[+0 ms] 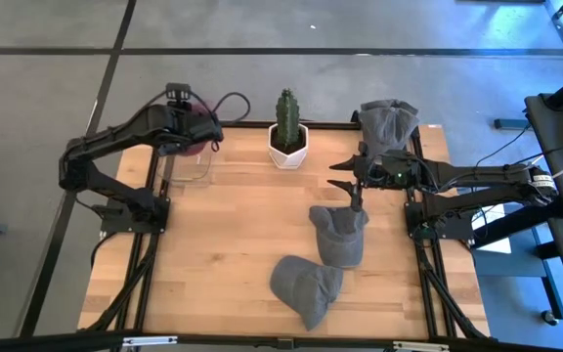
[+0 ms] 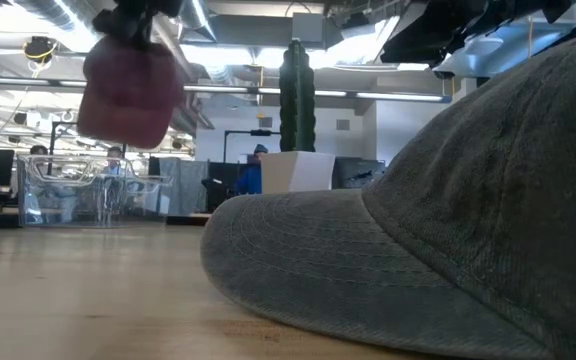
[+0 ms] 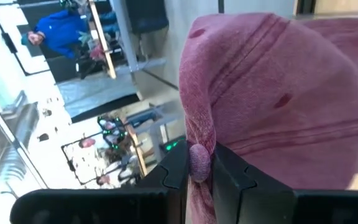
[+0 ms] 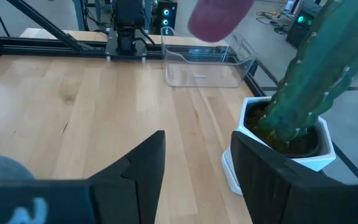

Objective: Pick & Place hat
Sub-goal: Put the red cap into the left transparent bin, then put the gray cap into the right transparent bin

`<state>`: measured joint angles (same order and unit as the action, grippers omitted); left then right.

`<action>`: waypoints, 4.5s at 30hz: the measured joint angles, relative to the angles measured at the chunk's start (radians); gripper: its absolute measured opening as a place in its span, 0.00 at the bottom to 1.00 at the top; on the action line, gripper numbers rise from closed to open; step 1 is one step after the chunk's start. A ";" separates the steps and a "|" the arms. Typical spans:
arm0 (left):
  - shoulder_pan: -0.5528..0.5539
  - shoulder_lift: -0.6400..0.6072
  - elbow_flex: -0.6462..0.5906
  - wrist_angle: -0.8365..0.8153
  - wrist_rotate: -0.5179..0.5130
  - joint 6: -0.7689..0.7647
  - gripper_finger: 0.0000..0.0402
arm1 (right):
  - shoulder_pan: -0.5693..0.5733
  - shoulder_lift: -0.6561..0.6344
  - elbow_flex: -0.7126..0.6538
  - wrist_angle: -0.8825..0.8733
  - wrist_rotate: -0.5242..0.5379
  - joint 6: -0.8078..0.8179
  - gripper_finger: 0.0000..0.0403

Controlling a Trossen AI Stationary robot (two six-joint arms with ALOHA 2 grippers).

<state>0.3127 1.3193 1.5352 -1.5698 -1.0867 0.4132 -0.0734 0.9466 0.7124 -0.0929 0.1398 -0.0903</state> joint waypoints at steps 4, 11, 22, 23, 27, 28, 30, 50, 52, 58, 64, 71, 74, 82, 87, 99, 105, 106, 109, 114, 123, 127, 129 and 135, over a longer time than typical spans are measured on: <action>0.017 0.000 -0.073 0.019 -0.011 -0.022 0.09 | 0.000 0.000 0.000 0.000 0.000 0.000 0.46; 0.042 0.001 -0.191 0.181 -0.056 0.040 0.09 | 0.000 0.000 0.000 0.000 0.000 0.003 0.46; 0.117 0.001 -0.340 0.243 -0.087 0.090 0.09 | 0.000 0.000 0.000 0.000 0.000 0.006 0.46; 0.122 0.002 -0.349 0.262 -0.084 0.094 0.09 | 0.000 0.000 0.000 0.000 0.000 0.006 0.46; 0.135 0.002 -0.383 0.389 -0.068 0.175 0.09 | 0.000 0.000 0.000 0.000 0.000 0.004 0.46; 0.139 0.003 -0.393 0.424 -0.064 0.206 0.09 | 0.000 0.000 0.000 0.000 0.000 0.004 0.46; 0.151 0.003 -0.415 0.502 -0.050 0.285 0.09 | 0.000 0.000 0.000 0.000 0.000 0.004 0.46; 0.310 0.013 -0.484 0.746 0.013 0.464 0.10 | 0.000 0.000 0.000 -0.001 0.000 0.006 0.46; 0.327 0.014 -0.484 0.750 0.076 0.464 0.11 | 0.000 0.000 0.000 -0.001 0.000 0.006 0.46; 0.353 0.015 -0.484 0.799 0.123 0.561 0.14 | 0.000 0.000 0.000 -0.001 0.000 0.004 0.46; 0.373 0.015 -0.484 0.943 0.201 0.624 0.12 | 0.000 0.000 0.000 -0.001 0.000 0.004 0.46; 0.373 0.014 -0.484 0.974 0.189 0.612 0.16 | 0.000 0.000 0.000 -0.002 0.000 0.003 0.46; 0.373 0.015 -0.484 0.970 0.165 0.612 0.16 | 0.000 0.000 0.000 -0.007 0.000 0.003 0.46; 0.373 0.014 -0.484 0.968 0.160 0.612 0.17 | 0.000 0.000 0.000 -0.007 0.000 0.003 0.46; 0.373 0.014 -0.484 0.943 0.138 0.567 0.17 | 0.000 0.000 0.000 -0.008 0.000 0.003 0.46; 0.378 0.014 -0.484 0.785 0.190 0.391 0.17 | 0.000 0.000 0.000 -0.008 0.000 0.002 0.46; 0.380 0.014 -0.484 0.788 0.194 0.399 0.17 | 0.000 0.000 0.000 -0.008 0.000 0.003 0.46; 0.380 0.014 -0.484 0.788 0.196 0.405 0.17 | 0.000 0.000 0.000 -0.009 0.000 0.002 0.46; 0.379 0.014 -0.484 0.788 0.200 0.428 0.17 | 0.000 0.000 0.000 -0.009 0.000 0.003 0.46; 0.380 0.014 -0.484 0.788 0.172 0.487 0.22 | 0.000 0.000 0.000 -0.009 0.000 0.002 0.46; 0.404 0.014 -0.484 0.789 0.138 0.532 0.38 | 0.000 0.000 0.000 -0.009 0.000 0.002 0.46; 0.403 0.014 -0.476 0.790 0.091 0.558 0.42 | 0.000 0.000 0.000 -0.009 0.000 0.003 0.46; 0.396 0.013 -0.454 0.793 0.090 0.521 0.42 | 0.000 0.000 0.000 -0.009 0.000 0.009 0.46; 0.328 -0.011 -0.376 0.790 0.172 0.232 0.42 | 0.000 0.000 0.000 -0.009 -0.006 0.116 0.46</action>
<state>0.6402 1.3088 1.1590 -0.7795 -0.9148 0.6449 -0.0736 0.9470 0.7124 -0.1022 0.1338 0.0252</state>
